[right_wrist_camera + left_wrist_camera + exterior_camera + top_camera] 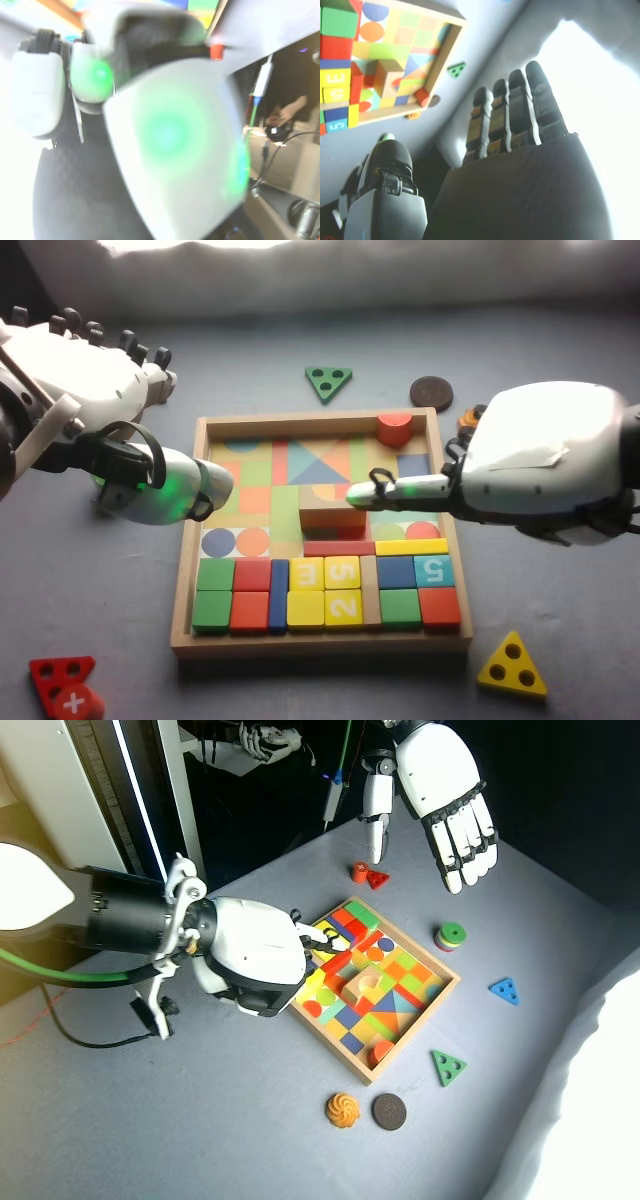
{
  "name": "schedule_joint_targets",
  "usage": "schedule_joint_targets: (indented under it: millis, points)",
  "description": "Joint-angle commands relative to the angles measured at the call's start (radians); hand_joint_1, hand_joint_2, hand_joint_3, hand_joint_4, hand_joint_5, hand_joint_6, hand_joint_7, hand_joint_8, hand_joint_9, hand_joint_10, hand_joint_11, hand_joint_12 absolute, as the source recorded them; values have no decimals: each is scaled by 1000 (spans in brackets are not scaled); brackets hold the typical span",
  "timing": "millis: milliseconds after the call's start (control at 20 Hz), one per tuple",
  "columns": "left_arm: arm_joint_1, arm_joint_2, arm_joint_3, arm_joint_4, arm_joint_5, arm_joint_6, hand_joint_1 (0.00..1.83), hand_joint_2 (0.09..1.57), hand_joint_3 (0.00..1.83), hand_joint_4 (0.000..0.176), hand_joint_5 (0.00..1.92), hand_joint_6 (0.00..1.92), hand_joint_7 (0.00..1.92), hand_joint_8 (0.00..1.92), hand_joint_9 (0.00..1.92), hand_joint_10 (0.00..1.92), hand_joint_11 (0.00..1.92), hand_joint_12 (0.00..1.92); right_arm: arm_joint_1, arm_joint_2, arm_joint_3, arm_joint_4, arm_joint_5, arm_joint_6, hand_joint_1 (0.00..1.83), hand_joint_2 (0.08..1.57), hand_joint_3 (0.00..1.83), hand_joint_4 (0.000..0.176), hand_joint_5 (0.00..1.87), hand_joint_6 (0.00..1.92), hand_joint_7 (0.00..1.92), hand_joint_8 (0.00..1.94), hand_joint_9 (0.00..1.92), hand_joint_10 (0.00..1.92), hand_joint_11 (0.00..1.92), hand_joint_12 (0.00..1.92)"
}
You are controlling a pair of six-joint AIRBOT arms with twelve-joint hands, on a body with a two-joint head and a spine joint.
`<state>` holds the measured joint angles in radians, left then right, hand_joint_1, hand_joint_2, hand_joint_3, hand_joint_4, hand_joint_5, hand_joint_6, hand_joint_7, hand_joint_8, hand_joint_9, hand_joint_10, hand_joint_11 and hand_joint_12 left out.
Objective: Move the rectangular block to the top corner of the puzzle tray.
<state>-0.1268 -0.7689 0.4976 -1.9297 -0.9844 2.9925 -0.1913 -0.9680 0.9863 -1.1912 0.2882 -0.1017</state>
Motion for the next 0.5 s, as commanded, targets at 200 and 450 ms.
schedule_joint_targets:
  millis: [200,450]
  points:
    - [-9,10,-3,77,-2,5,0,1192,0,0,130,4,130,5,125,3,0,338,52,-52,84,-198,75,182,1780,903,549,0,7,2,1153,1941,1482,1921,1677,1921]
    - [-9,11,-3,80,-2,5,0,1197,2,0,89,4,93,2,90,2,0,252,70,-100,149,-326,104,257,1814,854,628,0,49,14,1157,1941,1482,1921,1642,1921]
